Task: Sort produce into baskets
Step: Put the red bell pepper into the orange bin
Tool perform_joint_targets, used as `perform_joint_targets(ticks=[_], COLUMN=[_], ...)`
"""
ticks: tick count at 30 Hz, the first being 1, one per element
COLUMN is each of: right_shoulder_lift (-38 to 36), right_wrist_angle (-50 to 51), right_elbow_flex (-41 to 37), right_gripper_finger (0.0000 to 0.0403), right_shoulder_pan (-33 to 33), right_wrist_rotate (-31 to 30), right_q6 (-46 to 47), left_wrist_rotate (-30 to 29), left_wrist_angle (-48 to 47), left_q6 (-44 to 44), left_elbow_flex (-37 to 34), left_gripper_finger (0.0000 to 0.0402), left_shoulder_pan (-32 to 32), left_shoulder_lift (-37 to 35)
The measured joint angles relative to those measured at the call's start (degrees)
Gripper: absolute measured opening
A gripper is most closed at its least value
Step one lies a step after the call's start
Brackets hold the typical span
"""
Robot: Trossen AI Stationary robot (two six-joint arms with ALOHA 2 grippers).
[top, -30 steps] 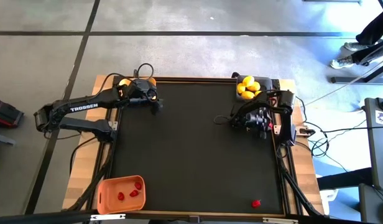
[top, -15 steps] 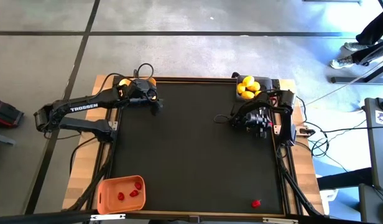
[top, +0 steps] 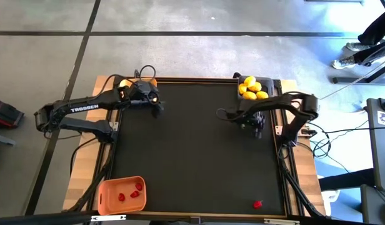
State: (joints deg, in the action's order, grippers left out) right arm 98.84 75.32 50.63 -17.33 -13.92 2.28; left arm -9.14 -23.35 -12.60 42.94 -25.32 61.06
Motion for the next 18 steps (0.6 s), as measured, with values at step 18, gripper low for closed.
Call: perform_joint_targets(ticks=[18], right_shoulder_lift=[-10.7], right_wrist_angle=[-25.8], right_elbow_flex=[8.9], right_gripper_finger=[0.0001], right_shoulder_pan=[11.3], right_wrist_rotate=[7.5], right_q6=[4.5], left_wrist_rotate=[0.0], left_wrist_angle=[7.6], left_q6=[-0.6], left_elbow_flex=[-1.3], left_gripper_finger=[0.0223], left_shoulder_pan=[10.9], left_shoulder_lift=[0.0])
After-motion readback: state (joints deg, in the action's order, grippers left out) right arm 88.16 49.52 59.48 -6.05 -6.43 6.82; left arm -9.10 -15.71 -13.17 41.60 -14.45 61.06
